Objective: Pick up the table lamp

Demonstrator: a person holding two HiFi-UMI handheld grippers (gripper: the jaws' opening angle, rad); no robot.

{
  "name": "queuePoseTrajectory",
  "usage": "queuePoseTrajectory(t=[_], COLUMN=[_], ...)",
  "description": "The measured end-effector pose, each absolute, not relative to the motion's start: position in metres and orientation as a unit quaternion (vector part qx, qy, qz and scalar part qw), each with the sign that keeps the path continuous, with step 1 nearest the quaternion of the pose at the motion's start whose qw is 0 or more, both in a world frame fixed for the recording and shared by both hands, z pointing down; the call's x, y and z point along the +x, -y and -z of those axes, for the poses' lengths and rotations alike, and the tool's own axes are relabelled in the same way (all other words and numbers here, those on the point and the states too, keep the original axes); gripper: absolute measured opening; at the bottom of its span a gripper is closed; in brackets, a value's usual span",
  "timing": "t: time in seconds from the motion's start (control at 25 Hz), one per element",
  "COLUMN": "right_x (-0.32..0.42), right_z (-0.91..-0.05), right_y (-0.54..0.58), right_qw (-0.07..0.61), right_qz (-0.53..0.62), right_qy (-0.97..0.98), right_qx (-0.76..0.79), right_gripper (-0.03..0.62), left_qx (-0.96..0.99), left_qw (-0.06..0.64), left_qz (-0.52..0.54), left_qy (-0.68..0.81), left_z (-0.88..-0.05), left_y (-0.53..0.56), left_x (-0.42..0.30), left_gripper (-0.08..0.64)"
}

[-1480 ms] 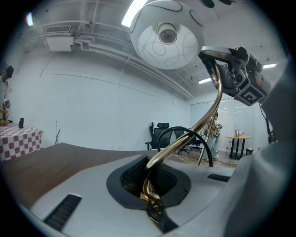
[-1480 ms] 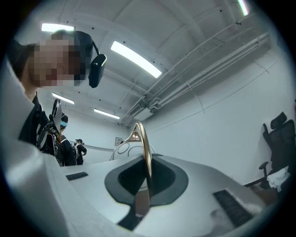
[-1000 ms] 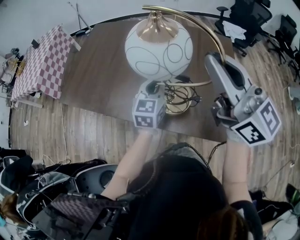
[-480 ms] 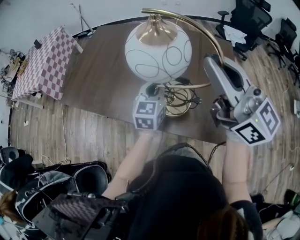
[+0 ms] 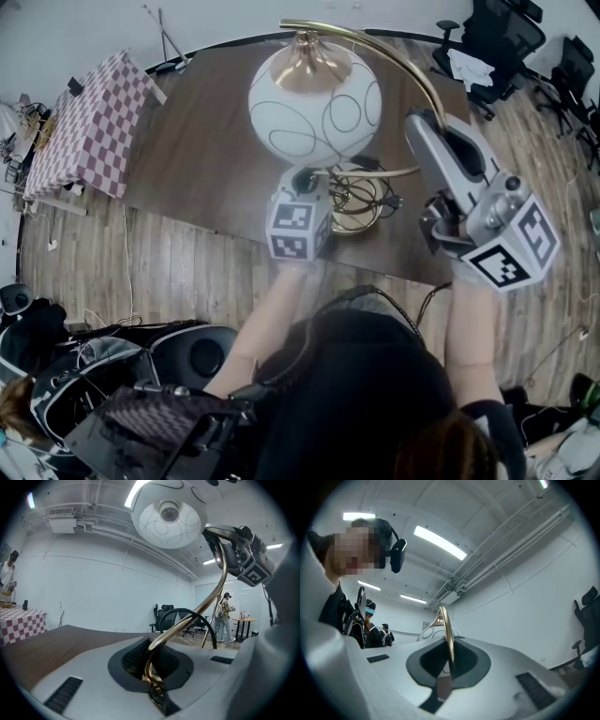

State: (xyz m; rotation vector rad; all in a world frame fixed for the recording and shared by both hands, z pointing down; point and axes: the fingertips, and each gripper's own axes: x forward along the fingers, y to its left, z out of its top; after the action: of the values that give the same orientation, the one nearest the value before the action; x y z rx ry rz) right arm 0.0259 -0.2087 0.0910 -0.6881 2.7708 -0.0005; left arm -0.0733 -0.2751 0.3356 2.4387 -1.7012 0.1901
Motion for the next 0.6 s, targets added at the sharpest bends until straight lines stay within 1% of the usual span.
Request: queuePoseTrajectory(t=[0.6], right_x=[0.0223], right_z=[-0.0853], right_y=[0.206], right_qw=[0.136], right_qz=[0.001], right_qy=[-0.963], right_qx=[-0.234], right_gripper=[0.002], left_qx=[0.82], left_qw=[0.088], left_qz=[-0.062], left_qy=[0.562], left_z=[-0.3329], left_y=[0.2753], left_x=[-0.0708], left_gripper=[0.003])
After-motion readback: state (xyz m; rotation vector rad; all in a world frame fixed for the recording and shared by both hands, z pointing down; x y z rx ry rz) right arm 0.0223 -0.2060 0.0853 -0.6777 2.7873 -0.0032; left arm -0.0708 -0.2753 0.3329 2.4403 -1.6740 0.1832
